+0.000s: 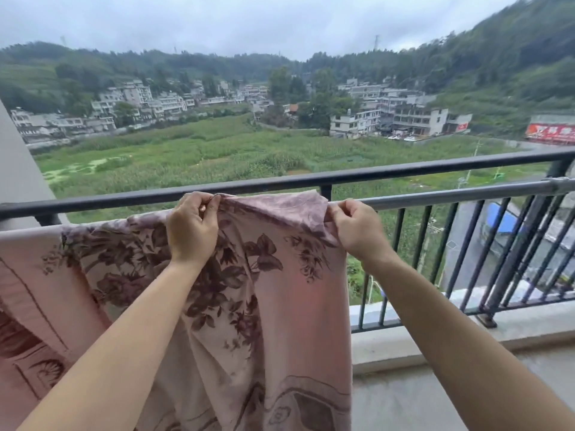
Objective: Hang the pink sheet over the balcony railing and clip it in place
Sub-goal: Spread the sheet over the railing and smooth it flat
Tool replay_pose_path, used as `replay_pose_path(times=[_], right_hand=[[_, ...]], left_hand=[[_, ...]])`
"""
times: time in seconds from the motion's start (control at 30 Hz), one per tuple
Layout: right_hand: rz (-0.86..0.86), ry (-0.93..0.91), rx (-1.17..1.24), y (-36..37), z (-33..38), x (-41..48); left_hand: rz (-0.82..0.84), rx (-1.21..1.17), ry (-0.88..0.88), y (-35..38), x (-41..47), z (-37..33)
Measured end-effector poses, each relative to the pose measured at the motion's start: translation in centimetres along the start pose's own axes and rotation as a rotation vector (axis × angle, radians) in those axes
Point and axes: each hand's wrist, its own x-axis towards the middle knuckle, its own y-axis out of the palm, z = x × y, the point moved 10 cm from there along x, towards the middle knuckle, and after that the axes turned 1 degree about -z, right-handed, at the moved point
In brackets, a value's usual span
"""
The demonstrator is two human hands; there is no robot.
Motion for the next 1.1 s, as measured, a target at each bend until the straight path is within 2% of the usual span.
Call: replay_pose_path(times=[0.13, 0.23, 0.3, 0.37, 0.4, 0.47, 0.6, 0.67, 0.73, 0.8, 0.87, 0.93, 1.03, 1.1], right_hand=[[-0.132, -0.163, -0.054, -2.0, 2.7, -1.0], [-0.18, -0.162, -0.076, -2.2, 4.1, -0.6], [-0.015, -0.12, -0.137, -0.3, 4.7, 0.2], [0.23, -0.091, -0.331, 3.0, 5.0, 0.5], [0.291, -0.127, -0.45, 4.0, 5.5, 0.7], [0.247, -0.254, -0.519, 4.4, 7.9, 1.5], [0.069, -0.359, -0.059, 3.9, 13.6, 2.1], [0.207, -0.383, 0.1, 7.0, 15.1, 1.4], [0.458, -0.384, 0.051, 11.3, 14.7, 0.4], [0.518, -0.396, -0.041, 12.0, 13.3, 0.9], [0.421, -0.379, -0.061, 9.8, 11.8, 3.0], [0.417, -0.331, -0.106, 8.3, 9.7, 4.6], [0.556, -0.317, -0.263, 8.7, 7.2, 5.1], [0.586, -0.357, -0.337, 8.9, 6.6, 4.8]], left_hand=[[0.005, 0.093, -0.1, -0.9, 0.7, 3.4], [0.001, 0.094, -0.037, -1.2, 0.5, 2.8], [-0.007, 0.086, -0.002, -1.2, 0.4, 1.8], [0.008, 0.083, 0.018, -1.1, 0.6, 1.4], [0.021, 0.071, 0.019, -1.0, 0.9, 1.6], [0.024, 0.017, -0.003, -1.5, 1.6, 2.2], [-0.183, 0.028, -0.05, -5.7, 2.8, 3.3], [-0.248, 0.102, -0.13, -7.4, 3.3, 5.3], [-0.157, 0.263, -0.262, -7.6, 3.6, 8.6], [-0.049, 0.37, -0.382, -7.7, 3.0, 10.8], [-0.099, 0.348, -0.322, -8.0, 2.1, 9.0], [-0.148, 0.264, -0.192, -7.3, 0.7, 4.4], [0.021, 0.187, -0.07, -2.4, -2.6, -1.6], [0.159, 0.275, -0.075, 1.2, -4.4, -3.7]])
